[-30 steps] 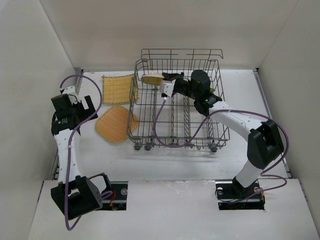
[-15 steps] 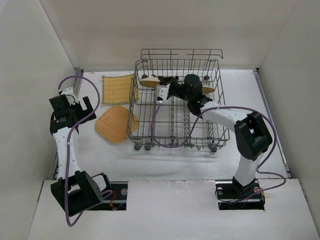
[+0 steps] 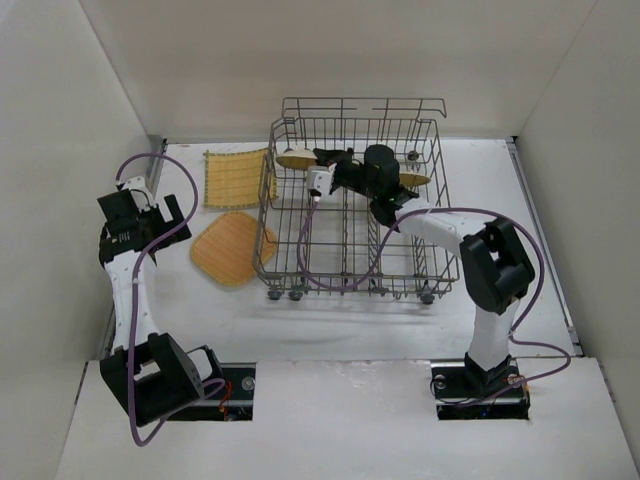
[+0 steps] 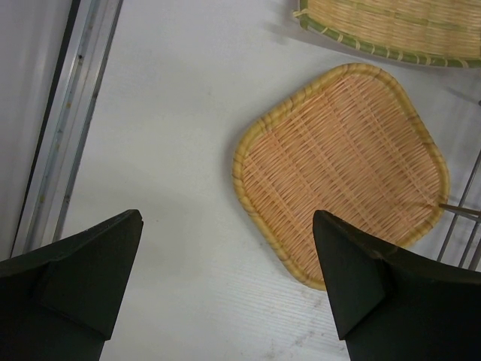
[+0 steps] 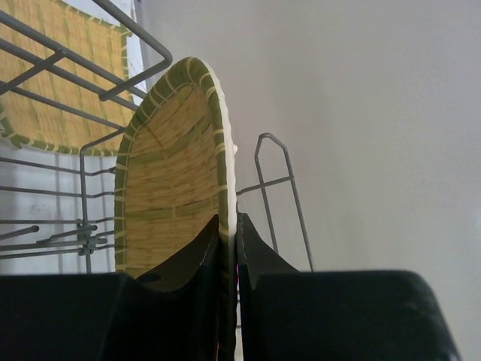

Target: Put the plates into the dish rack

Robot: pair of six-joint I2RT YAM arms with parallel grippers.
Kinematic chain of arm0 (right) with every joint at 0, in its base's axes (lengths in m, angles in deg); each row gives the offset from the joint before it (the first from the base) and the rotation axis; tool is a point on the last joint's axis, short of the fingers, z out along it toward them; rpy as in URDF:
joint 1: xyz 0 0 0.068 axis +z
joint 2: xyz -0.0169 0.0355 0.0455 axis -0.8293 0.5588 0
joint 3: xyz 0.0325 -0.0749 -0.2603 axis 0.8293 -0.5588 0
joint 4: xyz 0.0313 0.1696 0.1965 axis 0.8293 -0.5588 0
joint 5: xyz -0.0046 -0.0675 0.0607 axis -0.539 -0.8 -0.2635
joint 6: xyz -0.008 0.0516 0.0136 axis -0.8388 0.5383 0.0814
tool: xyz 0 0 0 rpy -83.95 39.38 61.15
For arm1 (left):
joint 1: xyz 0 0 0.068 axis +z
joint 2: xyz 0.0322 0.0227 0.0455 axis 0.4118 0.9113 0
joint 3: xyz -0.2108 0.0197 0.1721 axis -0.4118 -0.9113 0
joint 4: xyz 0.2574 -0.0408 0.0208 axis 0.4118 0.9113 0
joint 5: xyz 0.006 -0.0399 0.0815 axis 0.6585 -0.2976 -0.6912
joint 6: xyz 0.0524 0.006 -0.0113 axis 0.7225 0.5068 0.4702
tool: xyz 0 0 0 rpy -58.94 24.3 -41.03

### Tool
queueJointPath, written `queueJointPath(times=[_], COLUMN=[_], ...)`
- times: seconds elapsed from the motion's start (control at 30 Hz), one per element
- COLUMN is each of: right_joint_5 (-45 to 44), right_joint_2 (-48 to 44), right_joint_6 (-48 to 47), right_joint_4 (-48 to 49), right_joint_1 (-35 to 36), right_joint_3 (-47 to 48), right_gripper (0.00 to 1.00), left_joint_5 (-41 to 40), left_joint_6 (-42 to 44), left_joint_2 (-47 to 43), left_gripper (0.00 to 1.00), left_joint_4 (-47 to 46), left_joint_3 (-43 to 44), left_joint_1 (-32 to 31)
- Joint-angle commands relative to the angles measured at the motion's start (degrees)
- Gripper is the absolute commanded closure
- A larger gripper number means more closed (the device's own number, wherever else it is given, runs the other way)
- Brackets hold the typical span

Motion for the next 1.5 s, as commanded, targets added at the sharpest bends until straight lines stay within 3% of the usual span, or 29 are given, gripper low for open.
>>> queueJointPath(times=[0.0, 0.5, 0.63, 0.7, 0.77, 0.83, 0.9, 1.07, 1.3, 1.47], right_joint_5=[1.04, -1.59, -2.65, -2.91, -3.18, -3.27, -3.53, -3.71, -4.85, -7.56], right_joint_2=[0.58, 2.69, 3.66, 3.75, 3.92, 3.66, 3.31, 0.24, -10.38, -19.79], right_joint_6=[-0.64, 1.47, 2.26, 2.79, 3.23, 4.02, 4.98, 6.66, 11.13, 14.65], right_joint_4=[6.80, 3.46, 1.71, 0.39, -0.40, -0.67, -0.76, 1.00, 1.71, -1.36], right_joint_1=[-0.40, -1.37, -1.99, -2.34, -2.43, -2.43, -2.43, -2.08, -0.24, 2.66], right_joint_3=[3.42, -0.36, -0.89, -1.33, -1.68, -2.38, -2.73, -5.19, -7.13, -6.96], right_gripper=[1.00, 0.99, 0.94, 0.84, 0.81, 0.66, 0.64, 0.27, 0.12, 0.12], left_joint_5=[0.82, 1.61, 1.61, 1.61, 1.61, 1.61, 1.61, 1.61, 1.61, 2.23], left_joint_6=[0.93, 2.77, 2.95, 3.13, 3.13, 3.21, 3.30, 3.39, 2.95, 2.34], left_joint_2=[0.18, 2.03, 2.73, 3.17, 3.61, 4.05, 4.40, 4.75, 3.53, 2.03], left_gripper=[0.02, 0.02, 0.02, 0.02, 0.02, 0.02, 0.02, 0.01, 0.01, 0.00], left_joint_4=[-1.02, -1.11, -1.20, -1.37, -1.46, -1.64, -1.81, -2.16, -3.57, -3.48], left_joint_3=[2.46, 3.78, 4.39, 4.74, 5.09, 5.45, 5.62, 5.54, 3.78, 2.29], left_joint_1=[0.80, 3.26, 3.35, 3.35, 3.35, 3.35, 3.35, 3.17, 1.68, -0.60])
